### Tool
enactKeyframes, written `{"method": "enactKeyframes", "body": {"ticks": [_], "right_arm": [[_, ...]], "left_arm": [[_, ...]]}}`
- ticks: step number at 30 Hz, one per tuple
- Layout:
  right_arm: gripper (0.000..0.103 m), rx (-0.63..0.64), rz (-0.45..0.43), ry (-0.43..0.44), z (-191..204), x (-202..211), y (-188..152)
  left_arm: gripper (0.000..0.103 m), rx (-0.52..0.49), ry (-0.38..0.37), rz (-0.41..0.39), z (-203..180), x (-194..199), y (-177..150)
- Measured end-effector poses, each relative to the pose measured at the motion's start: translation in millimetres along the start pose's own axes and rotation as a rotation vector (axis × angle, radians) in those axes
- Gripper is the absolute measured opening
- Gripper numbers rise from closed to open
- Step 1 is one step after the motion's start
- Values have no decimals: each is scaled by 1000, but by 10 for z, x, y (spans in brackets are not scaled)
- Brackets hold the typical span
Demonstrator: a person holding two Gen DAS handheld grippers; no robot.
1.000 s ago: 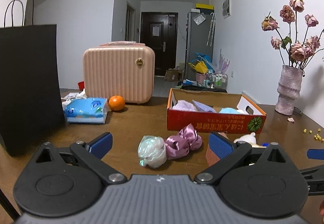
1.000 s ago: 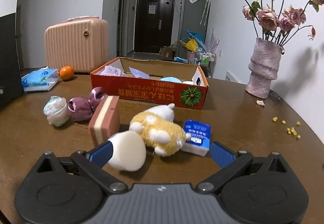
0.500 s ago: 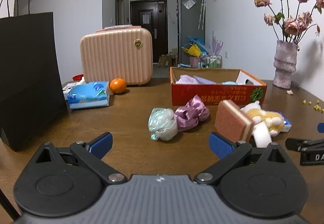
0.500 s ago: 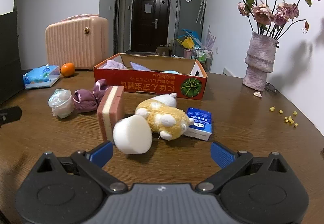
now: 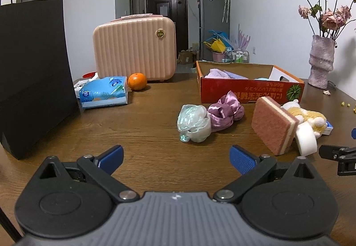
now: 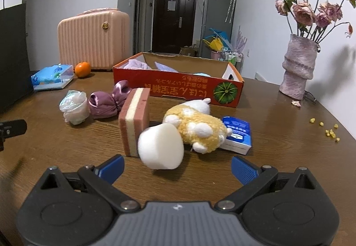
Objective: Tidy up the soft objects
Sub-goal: 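Close the right gripper on the white foam roll, then lift the foam roll with the right tool while the left closes on the pink sponge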
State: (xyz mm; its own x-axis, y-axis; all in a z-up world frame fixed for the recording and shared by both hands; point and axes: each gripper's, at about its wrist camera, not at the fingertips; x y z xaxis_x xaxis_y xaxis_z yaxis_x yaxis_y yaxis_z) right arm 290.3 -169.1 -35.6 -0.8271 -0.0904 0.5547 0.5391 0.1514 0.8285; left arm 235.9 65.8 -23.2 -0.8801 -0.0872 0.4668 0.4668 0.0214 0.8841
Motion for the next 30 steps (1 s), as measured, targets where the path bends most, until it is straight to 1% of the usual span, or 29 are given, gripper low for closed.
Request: {"method": "enactKeyframes", "body": {"ticks": [6, 9, 13, 16, 18, 20, 24, 26, 29, 30], "right_arm": [[102, 29, 13, 9, 106, -149, 46], [100, 46, 16, 9, 151, -233, 68], [92, 52, 24, 10, 184, -361, 95], [83, 42, 17, 21, 167, -424, 79], [80, 34, 17, 29, 152, -461, 57], [70, 30, 21, 32, 143, -493, 44], [58, 16, 35, 49, 119, -539, 26], [44, 8, 40, 58, 104, -553, 21], [35, -3, 39, 67, 91, -555, 15], [34, -5, 32, 69, 89, -547, 13]], "left_arm": [[103, 5, -12, 8, 28, -91, -6], [103, 13, -18, 16, 33, -167, -13], [103, 28, -31, 17, 43, -259, -20], [103, 42, -47, 18, 53, -315, -35], [103, 48, -53, 21, 66, -341, -42], [103, 59, -61, 25, 79, -367, -44], [103, 70, -67, 32, 96, -385, -54], [103, 69, -67, 31, 97, -385, -56], [103, 66, -62, 30, 89, -389, -65], [103, 67, -60, 30, 87, -392, -67]]}}
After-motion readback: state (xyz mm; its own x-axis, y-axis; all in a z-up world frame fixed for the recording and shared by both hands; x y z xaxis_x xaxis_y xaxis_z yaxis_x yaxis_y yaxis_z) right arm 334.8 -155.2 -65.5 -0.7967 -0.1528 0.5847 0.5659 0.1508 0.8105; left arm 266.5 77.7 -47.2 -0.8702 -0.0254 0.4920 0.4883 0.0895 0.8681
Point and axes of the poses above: each gripper's, at about its wrist camera, not at the fingertips, and x roughly against the way its jaws point, z to its left, y to its top, and after that the axes turned 2 degrees about -y, right-handed
